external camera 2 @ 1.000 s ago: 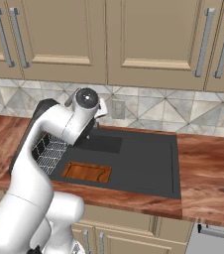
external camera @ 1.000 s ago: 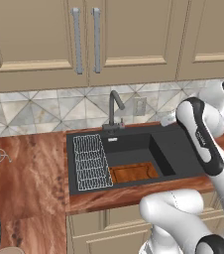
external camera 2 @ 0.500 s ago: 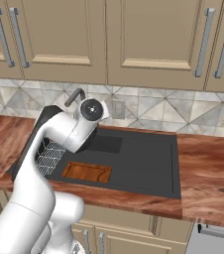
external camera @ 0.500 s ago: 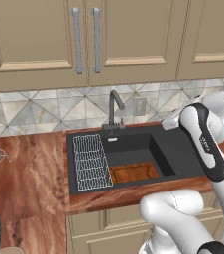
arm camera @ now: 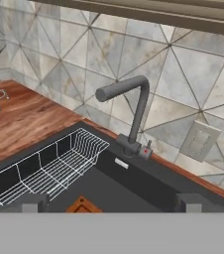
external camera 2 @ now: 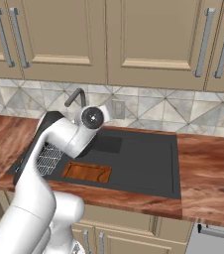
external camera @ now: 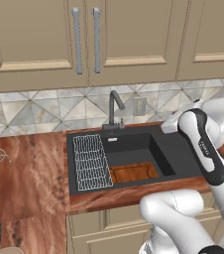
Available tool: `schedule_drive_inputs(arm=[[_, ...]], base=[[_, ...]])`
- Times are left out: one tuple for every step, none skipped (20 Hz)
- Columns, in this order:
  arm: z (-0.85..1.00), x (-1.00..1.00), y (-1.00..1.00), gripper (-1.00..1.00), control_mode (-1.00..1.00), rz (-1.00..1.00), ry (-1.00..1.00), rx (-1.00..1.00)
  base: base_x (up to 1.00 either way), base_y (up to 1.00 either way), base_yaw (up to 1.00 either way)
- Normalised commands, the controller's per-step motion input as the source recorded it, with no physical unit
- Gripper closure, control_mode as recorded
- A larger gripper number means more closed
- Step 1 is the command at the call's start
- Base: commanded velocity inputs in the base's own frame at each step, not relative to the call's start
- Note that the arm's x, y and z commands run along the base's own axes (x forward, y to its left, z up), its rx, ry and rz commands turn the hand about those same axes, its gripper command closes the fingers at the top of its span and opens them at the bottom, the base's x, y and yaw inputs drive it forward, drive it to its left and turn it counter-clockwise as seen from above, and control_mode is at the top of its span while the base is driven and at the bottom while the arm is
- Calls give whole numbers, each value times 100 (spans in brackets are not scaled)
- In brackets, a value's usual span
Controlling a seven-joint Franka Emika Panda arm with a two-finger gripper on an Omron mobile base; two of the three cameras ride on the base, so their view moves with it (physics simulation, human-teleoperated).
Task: Turn on the sink faucet with hot water and rinse the cutting board for ten seconds, then turn off the faucet. Push the cutting board to reach the water if necessary.
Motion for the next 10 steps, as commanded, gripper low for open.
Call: schedule_drive_inputs(arm=[[-28,7,0,-100,-100,0,-9,1],[-29,11,0,-100,-100,0,-9,0],[-29,14,0,-100,-100,0,-9,1],[-29,15,0,-100,-100,0,-9,2],[-30,16,0,-100,-100,0,-7,2],[-29,19,0,-100,-100,0,-5,3],[-28,28,0,-100,-100,0,-4,3],[-27,29,0,-100,-100,0,-3,4],[-25,29,0,-100,-100,0,-2,4],[-24,28,0,-100,-100,0,-2,3]], base=[[0,0,0],[0,0,0],[0,0,0],[0,0,0],[0,0,0],[0,0,0],[0,0,0],[0,0,0],[0,0,0],[0,0,0]])
